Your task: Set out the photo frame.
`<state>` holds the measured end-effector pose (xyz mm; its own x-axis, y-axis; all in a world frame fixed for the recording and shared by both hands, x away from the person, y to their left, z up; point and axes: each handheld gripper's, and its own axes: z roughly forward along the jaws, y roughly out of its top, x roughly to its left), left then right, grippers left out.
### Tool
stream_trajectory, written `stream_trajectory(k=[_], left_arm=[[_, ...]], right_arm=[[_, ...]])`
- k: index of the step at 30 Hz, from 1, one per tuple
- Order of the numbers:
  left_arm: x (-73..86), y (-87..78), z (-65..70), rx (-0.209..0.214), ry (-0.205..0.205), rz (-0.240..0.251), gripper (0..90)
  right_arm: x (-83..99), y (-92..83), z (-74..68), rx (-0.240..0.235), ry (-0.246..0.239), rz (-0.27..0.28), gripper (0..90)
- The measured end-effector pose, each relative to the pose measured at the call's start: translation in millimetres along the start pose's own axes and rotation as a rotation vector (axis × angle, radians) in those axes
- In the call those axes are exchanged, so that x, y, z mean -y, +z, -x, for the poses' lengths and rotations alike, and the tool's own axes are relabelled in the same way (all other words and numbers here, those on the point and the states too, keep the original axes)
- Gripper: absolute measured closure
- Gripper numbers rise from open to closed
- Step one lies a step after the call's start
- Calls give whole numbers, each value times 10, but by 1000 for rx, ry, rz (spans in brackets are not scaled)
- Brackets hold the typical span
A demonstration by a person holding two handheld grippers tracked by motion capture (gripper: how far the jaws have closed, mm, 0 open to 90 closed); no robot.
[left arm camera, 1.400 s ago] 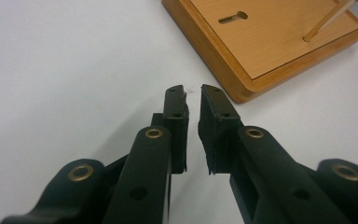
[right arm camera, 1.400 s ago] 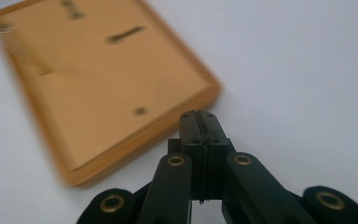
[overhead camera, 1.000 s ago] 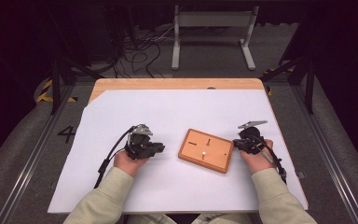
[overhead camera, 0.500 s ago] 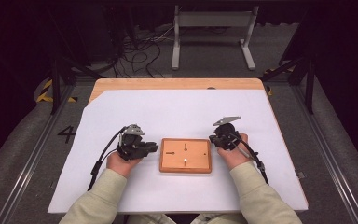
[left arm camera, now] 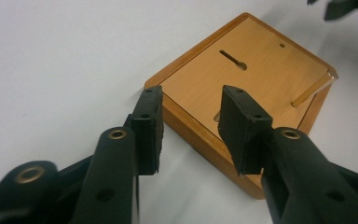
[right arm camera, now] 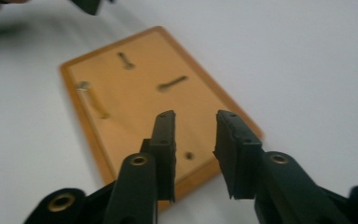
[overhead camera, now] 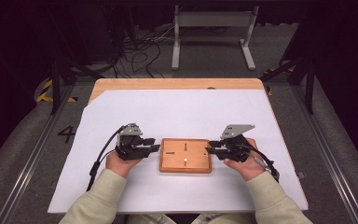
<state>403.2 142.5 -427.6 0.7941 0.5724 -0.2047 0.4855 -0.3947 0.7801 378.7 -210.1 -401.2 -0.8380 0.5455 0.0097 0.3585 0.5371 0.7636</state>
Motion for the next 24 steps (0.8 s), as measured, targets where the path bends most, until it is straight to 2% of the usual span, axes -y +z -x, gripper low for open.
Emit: stream_trajectory(k=[3, 6, 12, 15, 19, 24], left_arm=[[-1, -11, -12, 3, 5, 4, 547], [-2, -17, -17, 2, 5, 12, 517], [-4, -21, -18, 2, 9, 12, 492], [0, -4, -21, 11, -10, 5, 454], [1, 4, -33, 10, -2, -1, 426], [12, 7, -44, 5, -6, 2, 407]], right_arm=[[-74, 50, -149, -58, -61, 10, 636], [-131, 112, -265, -84, -132, 3, 647], [-196, 306, -379, -116, -166, -27, 608], [-199, 389, -397, -138, -177, -43, 604], [-199, 524, -437, -160, -207, -73, 669], [-170, 630, -468, -160, -251, -98, 778]])
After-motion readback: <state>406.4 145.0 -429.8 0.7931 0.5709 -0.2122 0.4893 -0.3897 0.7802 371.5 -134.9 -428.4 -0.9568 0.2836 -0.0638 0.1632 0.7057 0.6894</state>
